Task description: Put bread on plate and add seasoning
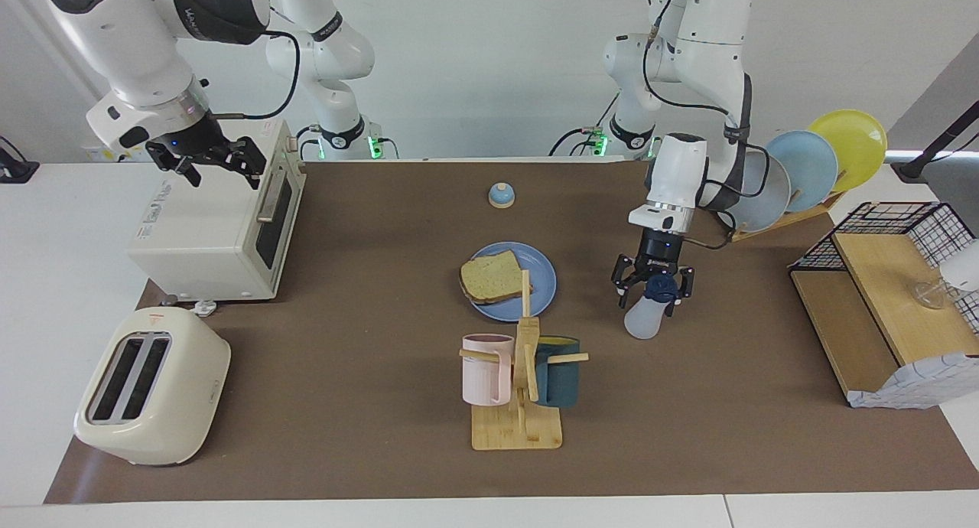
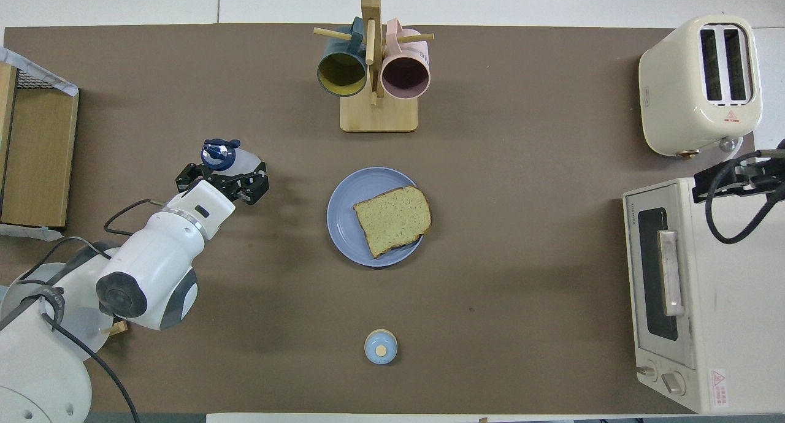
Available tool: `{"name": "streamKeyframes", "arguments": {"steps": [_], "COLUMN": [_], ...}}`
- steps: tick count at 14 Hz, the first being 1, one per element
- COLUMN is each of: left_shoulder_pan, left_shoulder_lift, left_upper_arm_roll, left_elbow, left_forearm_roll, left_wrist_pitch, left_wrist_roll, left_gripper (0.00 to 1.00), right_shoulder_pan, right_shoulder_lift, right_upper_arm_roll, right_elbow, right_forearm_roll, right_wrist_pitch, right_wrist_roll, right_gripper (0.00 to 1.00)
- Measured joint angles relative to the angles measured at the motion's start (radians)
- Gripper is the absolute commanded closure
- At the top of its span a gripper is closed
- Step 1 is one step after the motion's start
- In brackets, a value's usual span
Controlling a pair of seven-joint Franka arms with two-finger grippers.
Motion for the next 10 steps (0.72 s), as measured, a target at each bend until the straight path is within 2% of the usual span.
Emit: {"name": "streamKeyframes", "arguments": {"steps": [5,10], "left_shoulder_pan": [0.005,0.006], "left_shoulder_lift": [-0.018,-0.139], "left_upper_arm_roll": [0.0,0.0], "left_elbow": [-0.034,-0.158], "left_forearm_roll": [0.001,0.005], "left_wrist_pitch": [0.006,0.013], "left_wrist_roll": [0.0,0.0], "left_gripper": [0.0,0.0], "right_shoulder_pan": [0.0,0.0], "right_shoulder_lift": [0.0,0.0], "right_upper_arm_roll": [0.0,0.0], "right_elbow": [0.0,0.0], "right_forearm_roll": [0.0,0.0], "right_wrist_pitch": [0.0,0.0], "right_wrist_roll": [0.0,0.0], "right_gripper": [0.0,0.0]}}
